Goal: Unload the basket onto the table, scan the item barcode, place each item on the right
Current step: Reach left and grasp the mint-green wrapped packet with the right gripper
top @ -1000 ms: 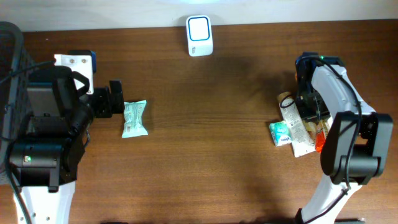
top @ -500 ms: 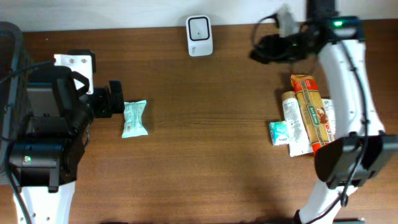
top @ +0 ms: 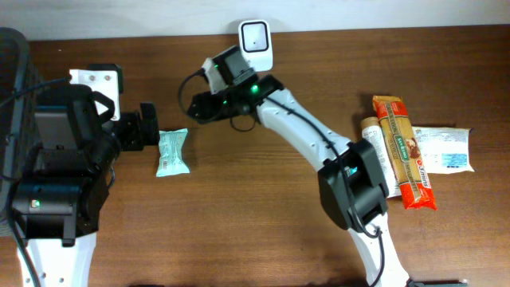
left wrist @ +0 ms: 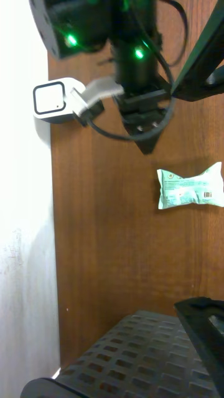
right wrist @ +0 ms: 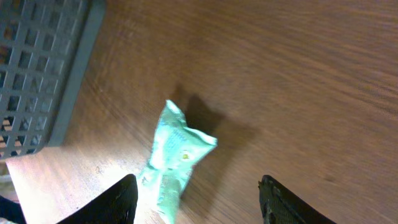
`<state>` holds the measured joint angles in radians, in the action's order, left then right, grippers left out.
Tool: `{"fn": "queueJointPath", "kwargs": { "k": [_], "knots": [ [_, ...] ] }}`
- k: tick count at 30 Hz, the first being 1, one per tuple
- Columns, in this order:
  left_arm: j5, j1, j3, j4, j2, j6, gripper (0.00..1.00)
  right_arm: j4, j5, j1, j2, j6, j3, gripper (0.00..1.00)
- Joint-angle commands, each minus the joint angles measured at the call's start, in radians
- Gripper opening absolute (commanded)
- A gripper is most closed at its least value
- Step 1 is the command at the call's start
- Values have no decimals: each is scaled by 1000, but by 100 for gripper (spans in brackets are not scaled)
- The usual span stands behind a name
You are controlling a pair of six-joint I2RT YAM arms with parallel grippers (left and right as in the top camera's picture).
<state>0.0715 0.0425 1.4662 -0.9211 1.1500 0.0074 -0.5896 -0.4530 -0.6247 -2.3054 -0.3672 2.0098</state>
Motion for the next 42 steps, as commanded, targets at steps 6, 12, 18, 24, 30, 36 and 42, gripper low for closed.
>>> {"fn": "queueJointPath", "kwargs": {
  "k": [6,12,18,24,30,36,42],
  "knots": [
    [7,-2,5,2,-6,12,99,10,91,-88,-79,-16,-3,57],
    [7,-2,5,2,-6,12,99,8,69,-169,-153,-15,-3,56],
    [7,-2,5,2,-6,12,99,11,71,-175,-169,-8,-3,50],
    [7,-2,5,2,-6,12,99,3,68,-176,-182,-4,-6,40],
    [7,-2,5,2,-6,12,99,-21,35,-161,-200,31,-5,4],
    [7,-2,5,2,-6,12,99,-285,50,-32,-47,89,19,4],
    [7,-2,5,2,-6,12,99,-679,162,116,38,97,-12,23]
  ]
}}
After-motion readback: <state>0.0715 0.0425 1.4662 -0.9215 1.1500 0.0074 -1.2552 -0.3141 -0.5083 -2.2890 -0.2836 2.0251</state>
